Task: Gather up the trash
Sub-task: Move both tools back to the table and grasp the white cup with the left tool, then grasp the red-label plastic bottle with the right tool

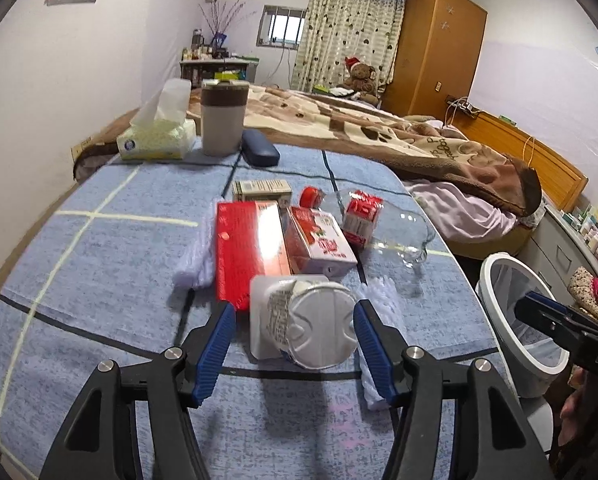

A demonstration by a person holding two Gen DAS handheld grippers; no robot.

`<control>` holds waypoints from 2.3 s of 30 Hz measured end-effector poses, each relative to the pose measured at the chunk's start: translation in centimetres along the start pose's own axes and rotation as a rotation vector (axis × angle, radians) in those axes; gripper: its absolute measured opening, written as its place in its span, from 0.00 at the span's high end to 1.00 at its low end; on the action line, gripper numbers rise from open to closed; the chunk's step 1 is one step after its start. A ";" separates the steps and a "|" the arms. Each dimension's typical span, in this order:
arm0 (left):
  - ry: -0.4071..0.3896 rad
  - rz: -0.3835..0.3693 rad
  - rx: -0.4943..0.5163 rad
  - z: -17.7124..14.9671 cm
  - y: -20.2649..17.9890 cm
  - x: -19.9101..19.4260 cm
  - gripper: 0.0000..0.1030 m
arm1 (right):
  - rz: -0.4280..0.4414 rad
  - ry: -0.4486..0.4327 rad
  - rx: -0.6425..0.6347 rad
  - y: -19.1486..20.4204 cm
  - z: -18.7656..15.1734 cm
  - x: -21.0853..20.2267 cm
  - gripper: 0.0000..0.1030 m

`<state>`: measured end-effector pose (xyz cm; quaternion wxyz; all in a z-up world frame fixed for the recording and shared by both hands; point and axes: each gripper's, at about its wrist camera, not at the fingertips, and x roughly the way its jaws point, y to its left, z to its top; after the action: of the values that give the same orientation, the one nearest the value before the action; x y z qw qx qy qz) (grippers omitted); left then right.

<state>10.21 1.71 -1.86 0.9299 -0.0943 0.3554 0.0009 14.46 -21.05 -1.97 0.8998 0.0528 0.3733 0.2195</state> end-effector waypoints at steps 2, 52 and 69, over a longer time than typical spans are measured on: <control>0.007 -0.008 0.004 -0.1 -0.2 0.3 0.40 | 0.000 0.001 -0.020 0.3 0.2 0.3 0.35; 0.062 -0.080 0.009 -0.1 1.3 3.1 0.51 | 0.022 0.175 -0.175 0.3 4.9 8.4 0.37; 0.062 -0.090 0.042 -2.1 -0.8 -1.0 0.51 | 0.053 0.232 -0.081 0.7 -1.9 1.4 0.36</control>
<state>8.13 0.65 -2.63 0.9193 -0.0909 0.3794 -0.0513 13.80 -19.93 -4.07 0.8458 0.0005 0.4644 0.2627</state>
